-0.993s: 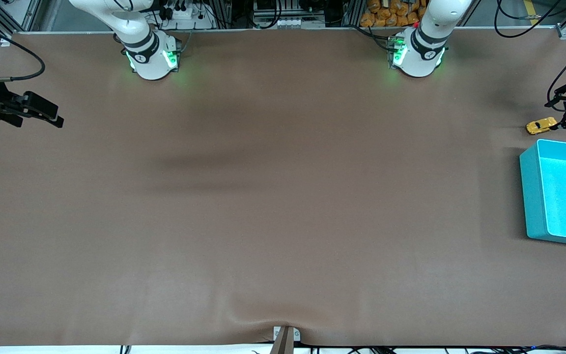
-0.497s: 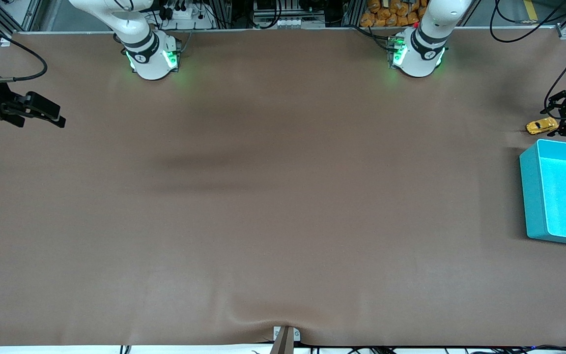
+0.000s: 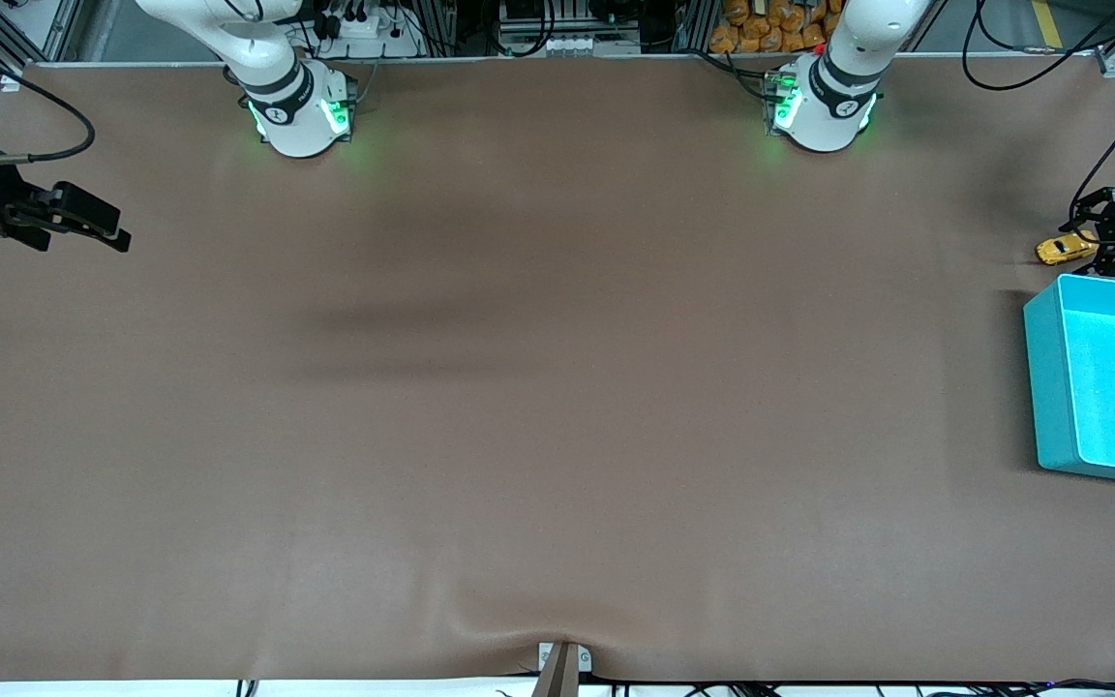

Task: Wind and store yellow beetle car
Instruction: 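Close the left gripper on the yellow car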

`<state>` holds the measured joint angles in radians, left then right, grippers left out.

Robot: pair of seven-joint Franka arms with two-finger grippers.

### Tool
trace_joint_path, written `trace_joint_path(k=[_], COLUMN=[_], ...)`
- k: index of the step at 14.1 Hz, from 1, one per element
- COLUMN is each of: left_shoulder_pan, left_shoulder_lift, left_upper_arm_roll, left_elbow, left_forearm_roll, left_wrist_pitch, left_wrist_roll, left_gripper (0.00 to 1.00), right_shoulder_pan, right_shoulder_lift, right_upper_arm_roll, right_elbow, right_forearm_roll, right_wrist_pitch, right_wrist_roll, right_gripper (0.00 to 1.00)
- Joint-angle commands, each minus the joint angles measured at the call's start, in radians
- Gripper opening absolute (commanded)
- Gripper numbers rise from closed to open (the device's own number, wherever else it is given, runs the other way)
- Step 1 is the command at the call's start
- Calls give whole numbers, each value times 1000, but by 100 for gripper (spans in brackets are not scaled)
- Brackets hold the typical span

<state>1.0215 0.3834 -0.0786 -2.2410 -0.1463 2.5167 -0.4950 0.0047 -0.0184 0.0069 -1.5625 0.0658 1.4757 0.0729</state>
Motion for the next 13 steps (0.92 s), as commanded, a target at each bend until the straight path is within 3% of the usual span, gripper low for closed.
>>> trace_joint_path(k=[1,2,3,13], left_shoulder_pan=[6,6,6,5], left_shoulder_lift=[12,14,14,-4], left_upper_arm_roll=[-7,-7,-7,-15], left_elbow=[9,9,8,-3], left_forearm_roll=[-9,-7,-6,-4], left_wrist_pitch=[11,11,11,1], left_wrist_roll=[0,4,12,16], left_gripper=[64,14,0,0], right_shoulder_pan=[14,14,14,14], right_shoulder_lift=[-8,-8,-8,-6], right_upper_arm_roll=[-15,-15,-15,-15], right_elbow=[-8,-8,-8,-7], right_forearm_roll=[9,9,8,9], right_wrist_pitch=[5,5,5,9], right_wrist_roll=[-8,-7,-8,-7], right_gripper=[100,100,100,100])
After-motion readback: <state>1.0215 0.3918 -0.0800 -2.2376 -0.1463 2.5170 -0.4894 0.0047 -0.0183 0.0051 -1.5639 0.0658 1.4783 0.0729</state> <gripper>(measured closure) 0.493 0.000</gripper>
